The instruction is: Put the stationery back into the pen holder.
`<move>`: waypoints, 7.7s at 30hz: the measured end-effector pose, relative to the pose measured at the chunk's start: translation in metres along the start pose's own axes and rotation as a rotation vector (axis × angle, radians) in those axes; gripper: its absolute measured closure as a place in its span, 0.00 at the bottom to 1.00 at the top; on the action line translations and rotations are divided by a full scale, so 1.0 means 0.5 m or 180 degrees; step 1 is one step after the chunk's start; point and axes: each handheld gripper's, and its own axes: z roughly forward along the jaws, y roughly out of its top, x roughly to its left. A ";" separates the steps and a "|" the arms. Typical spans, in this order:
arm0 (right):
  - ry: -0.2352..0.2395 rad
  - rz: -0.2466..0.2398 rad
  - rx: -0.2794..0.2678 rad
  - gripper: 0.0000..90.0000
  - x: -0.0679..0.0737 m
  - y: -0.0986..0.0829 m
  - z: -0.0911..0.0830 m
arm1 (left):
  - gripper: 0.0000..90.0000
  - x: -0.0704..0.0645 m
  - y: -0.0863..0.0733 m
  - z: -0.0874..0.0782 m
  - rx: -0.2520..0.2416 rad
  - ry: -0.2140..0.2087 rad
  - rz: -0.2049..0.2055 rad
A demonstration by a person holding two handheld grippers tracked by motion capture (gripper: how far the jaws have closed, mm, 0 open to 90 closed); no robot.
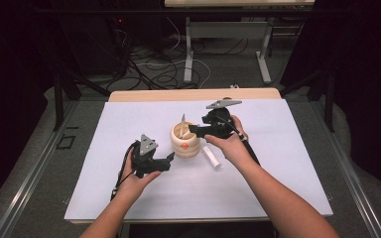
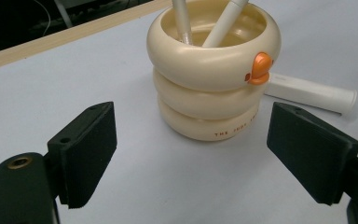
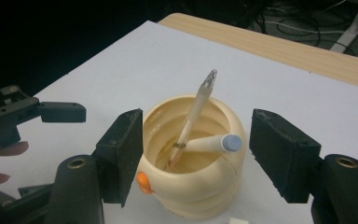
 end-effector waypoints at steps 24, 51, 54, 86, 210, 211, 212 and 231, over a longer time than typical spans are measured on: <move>-0.0110 0.0036 0.0689 0.34 -0.047 -0.044 -0.011 | 0.18 0.004 -0.002 0.000 0.0021 0.0011 -0.0027; -0.0166 0.0166 0.1325 0.44 -0.063 -0.096 0.035 | 0.18 0.007 -0.005 0.003 0.0032 0.0019 -0.0023; -0.0169 0.0080 0.1428 0.47 -0.062 -0.096 0.038 | 0.18 0.006 -0.005 0.003 0.0038 0.0019 -0.0011; -0.0219 0.0657 0.2091 0.65 -0.080 -0.139 0.069 | 0.18 0.004 -0.007 0.006 0.0071 0.0011 0.0013; -0.0898 -0.1719 0.0024 0.75 0.044 -0.100 -0.107 | 0.18 0.005 -0.007 0.009 0.0098 -0.0009 0.0008; -0.0922 -0.1778 0.0030 0.75 0.047 -0.100 -0.107 | 0.18 0.005 -0.007 0.009 0.0099 -0.0008 0.0007; -0.0945 -0.1812 0.0038 0.75 0.051 -0.101 -0.107 | 0.18 0.005 -0.008 0.009 0.0090 -0.0011 0.0005; -0.1803 -0.3556 -0.0156 0.75 0.103 -0.125 -0.099 | 0.18 0.007 -0.007 0.008 0.0087 -0.0005 0.0004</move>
